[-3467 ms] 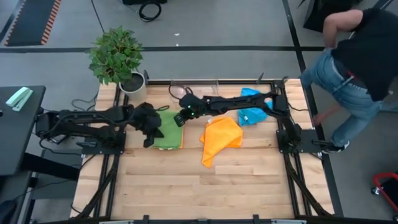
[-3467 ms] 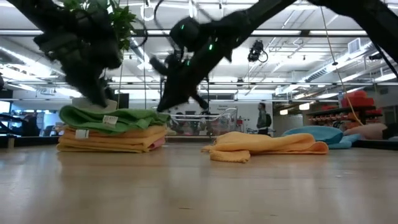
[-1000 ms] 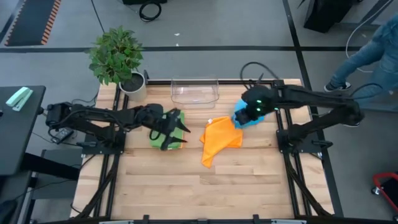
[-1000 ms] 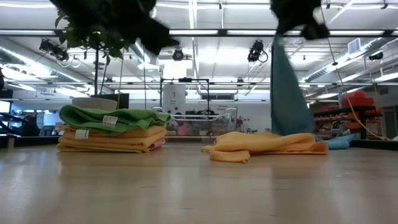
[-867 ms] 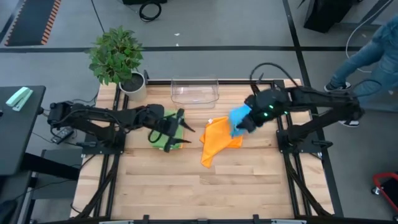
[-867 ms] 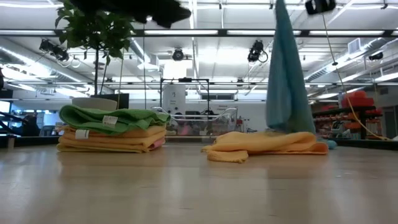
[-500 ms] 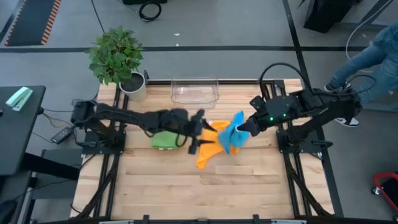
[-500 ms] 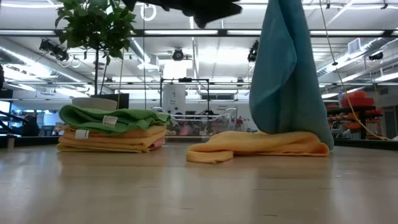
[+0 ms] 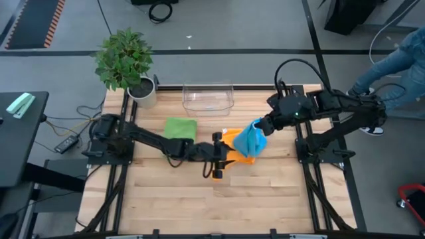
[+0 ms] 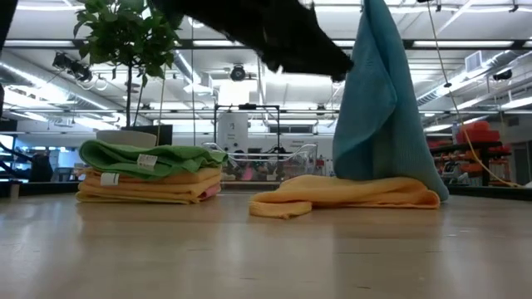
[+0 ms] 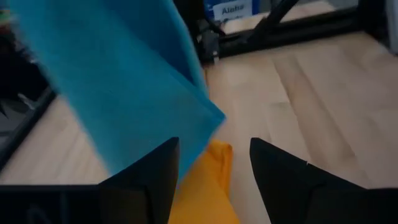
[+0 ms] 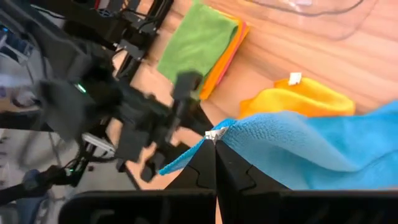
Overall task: Fold microfiber towels
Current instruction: Fold the blue microfiber cloth
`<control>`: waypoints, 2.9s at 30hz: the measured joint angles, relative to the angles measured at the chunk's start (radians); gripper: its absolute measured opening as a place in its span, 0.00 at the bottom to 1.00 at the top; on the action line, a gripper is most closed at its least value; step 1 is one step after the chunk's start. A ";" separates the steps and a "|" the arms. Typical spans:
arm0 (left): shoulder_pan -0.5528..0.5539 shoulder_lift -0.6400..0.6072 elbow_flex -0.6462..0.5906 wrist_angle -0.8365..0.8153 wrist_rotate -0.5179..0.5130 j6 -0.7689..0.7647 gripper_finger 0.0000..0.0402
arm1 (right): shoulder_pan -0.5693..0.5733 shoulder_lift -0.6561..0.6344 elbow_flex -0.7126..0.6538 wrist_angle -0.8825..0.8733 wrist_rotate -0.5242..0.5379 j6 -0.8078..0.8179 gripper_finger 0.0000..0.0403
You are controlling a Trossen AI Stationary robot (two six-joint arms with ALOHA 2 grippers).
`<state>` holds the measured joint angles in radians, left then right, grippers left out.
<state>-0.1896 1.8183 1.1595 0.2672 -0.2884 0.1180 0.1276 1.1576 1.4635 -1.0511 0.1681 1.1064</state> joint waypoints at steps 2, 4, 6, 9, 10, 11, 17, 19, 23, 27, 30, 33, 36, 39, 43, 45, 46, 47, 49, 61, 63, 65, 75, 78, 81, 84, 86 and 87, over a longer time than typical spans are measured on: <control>-0.009 0.049 0.000 0.048 -0.021 -0.002 0.52 | -0.013 0.000 0.000 0.000 -0.012 -0.039 0.00; -0.020 0.098 0.000 0.105 -0.063 -0.002 0.53 | -0.022 0.000 0.000 0.000 -0.035 -0.070 0.00; -0.031 0.149 0.000 0.165 -0.130 0.003 0.53 | -0.027 0.000 0.000 0.001 -0.063 -0.095 0.00; -0.042 0.214 0.000 0.266 -0.285 0.008 0.53 | -0.030 -0.001 0.000 0.001 -0.096 -0.113 0.00; -0.045 0.232 0.000 0.302 -0.339 0.008 0.53 | -0.030 -0.001 0.000 0.001 -0.107 -0.115 0.00; -0.046 0.247 0.000 0.333 -0.383 0.008 0.53 | -0.030 -0.001 0.000 0.001 -0.117 -0.115 0.00; -0.051 0.322 0.035 0.411 -0.383 0.007 0.54 | -0.033 -0.002 0.000 -0.002 -0.171 -0.123 0.00; -0.060 0.342 0.048 0.403 -0.340 0.023 0.54 | -0.043 -0.003 0.000 -0.003 -0.179 -0.127 0.00; -0.089 0.362 0.065 0.403 -0.316 0.105 0.53 | -0.048 -0.009 0.000 -0.004 -0.187 -0.142 0.00; -0.095 0.362 0.085 0.401 -0.319 0.129 0.51 | -0.047 -0.012 0.000 -0.006 -0.187 -0.149 0.00; -0.080 0.362 0.112 0.398 -0.328 0.130 0.51 | -0.047 -0.012 0.000 -0.006 -0.185 -0.150 0.00; -0.061 0.362 0.135 0.372 -0.328 0.129 0.51 | -0.047 -0.012 0.000 -0.006 -0.184 -0.155 0.00; -0.049 0.362 0.154 0.348 -0.318 0.130 0.52 | -0.047 -0.012 0.000 -0.006 -0.184 -0.156 0.00; -0.047 0.362 0.168 0.319 -0.271 0.130 0.51 | -0.047 -0.012 0.000 -0.006 -0.184 -0.157 0.00; -0.049 0.362 0.170 0.307 -0.250 0.129 0.49 | -0.047 -0.012 0.000 -0.006 -0.184 -0.157 0.00; -0.049 0.373 0.172 0.310 -0.250 0.130 0.48 | -0.047 -0.012 0.000 -0.006 -0.183 -0.157 0.00; -0.049 0.375 0.170 0.300 -0.250 0.129 0.47 | -0.047 -0.012 0.000 -0.006 -0.181 -0.157 0.00; -0.048 0.379 0.169 0.293 -0.249 0.128 0.46 | -0.047 -0.012 0.000 -0.006 -0.178 -0.157 0.00; -0.048 0.391 0.171 0.306 -0.249 0.124 0.44 | -0.047 -0.012 0.000 -0.005 -0.176 -0.157 0.00; -0.035 0.393 0.171 0.341 -0.255 0.069 0.14 | -0.047 -0.014 0.000 -0.006 -0.176 -0.157 0.00; -0.036 0.393 0.170 0.352 -0.255 0.069 0.08 | -0.047 -0.014 0.000 -0.005 -0.176 -0.158 0.00; -0.037 0.391 0.171 0.353 -0.256 0.072 0.03 | -0.047 -0.014 0.000 -0.006 -0.176 -0.162 0.00; -0.090 0.129 0.170 0.191 -0.354 0.213 0.01 | -0.020 -0.038 0.000 -0.108 -0.235 -0.206 0.00; -0.078 0.010 0.170 0.101 -0.355 0.215 0.01 | 0.036 -0.058 0.000 -0.176 -0.243 -0.187 0.00; -0.062 -0.113 0.170 -0.012 -0.330 0.207 0.01 | 0.124 -0.079 0.000 -0.209 -0.234 -0.117 0.00; -0.047 -0.219 0.170 -0.110 -0.278 0.209 0.00 | 0.220 -0.096 0.000 -0.202 -0.169 -0.034 0.00; -0.034 -0.288 0.170 -0.164 -0.234 0.208 0.00 | 0.268 -0.100 0.000 -0.177 -0.126 -0.014 0.00; -0.027 -0.319 0.170 -0.183 -0.210 0.208 0.00 | 0.284 -0.100 0.000 -0.153 -0.106 -0.012 0.00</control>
<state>-0.2167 1.4997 1.3296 0.0840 -0.4984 0.3260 0.4120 1.0580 1.4635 -1.2042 0.0618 1.0946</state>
